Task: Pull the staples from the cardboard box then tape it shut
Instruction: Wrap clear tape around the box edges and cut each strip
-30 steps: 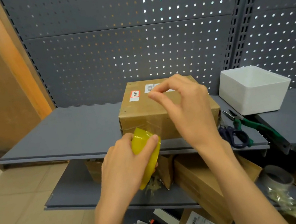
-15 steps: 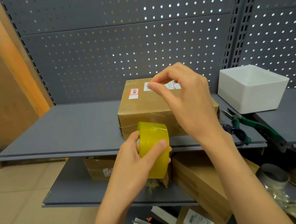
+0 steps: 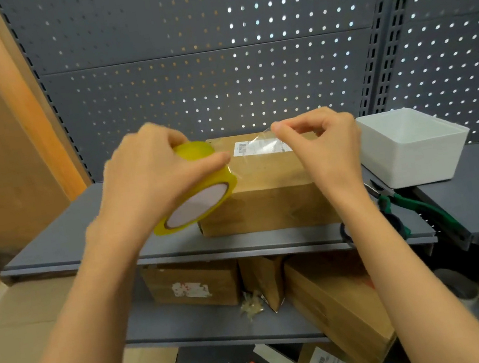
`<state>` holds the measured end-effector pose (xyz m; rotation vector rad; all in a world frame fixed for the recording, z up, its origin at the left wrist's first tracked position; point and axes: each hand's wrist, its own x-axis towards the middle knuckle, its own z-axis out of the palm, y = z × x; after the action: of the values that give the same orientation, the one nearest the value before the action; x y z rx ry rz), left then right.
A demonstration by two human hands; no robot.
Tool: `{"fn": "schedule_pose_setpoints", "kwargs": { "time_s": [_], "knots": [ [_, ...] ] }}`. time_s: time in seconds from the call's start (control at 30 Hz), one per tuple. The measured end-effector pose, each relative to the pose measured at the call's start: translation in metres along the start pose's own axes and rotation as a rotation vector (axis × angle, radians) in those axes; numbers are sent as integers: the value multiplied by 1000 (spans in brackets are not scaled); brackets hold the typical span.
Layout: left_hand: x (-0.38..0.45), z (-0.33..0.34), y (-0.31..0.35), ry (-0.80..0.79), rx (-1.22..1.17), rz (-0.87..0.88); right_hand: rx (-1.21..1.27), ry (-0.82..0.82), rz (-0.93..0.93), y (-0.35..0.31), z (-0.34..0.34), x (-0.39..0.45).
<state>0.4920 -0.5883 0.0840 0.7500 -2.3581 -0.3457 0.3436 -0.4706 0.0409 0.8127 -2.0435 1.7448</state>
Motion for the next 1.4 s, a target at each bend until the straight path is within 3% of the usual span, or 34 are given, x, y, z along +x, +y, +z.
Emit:
{"fn": "schedule_pose_setpoints", "kwargs": {
  "time_s": [0.23,0.47,0.8,0.97,1.4],
  "knots": [
    [78,8,20,-228,320,193,-130,106,58,19,25,11],
    [116,37,32,-382,494,223,-241,88,180,40,42,14],
    [140,61,40,-544,591,187,-530,15,162,54,48,12],
    [149,68,37,-595,590,212,-703,-53,173,55,49,14],
    [155,81,32,-572,545,270,-714,-61,163,55,50,14]
  ]
}}
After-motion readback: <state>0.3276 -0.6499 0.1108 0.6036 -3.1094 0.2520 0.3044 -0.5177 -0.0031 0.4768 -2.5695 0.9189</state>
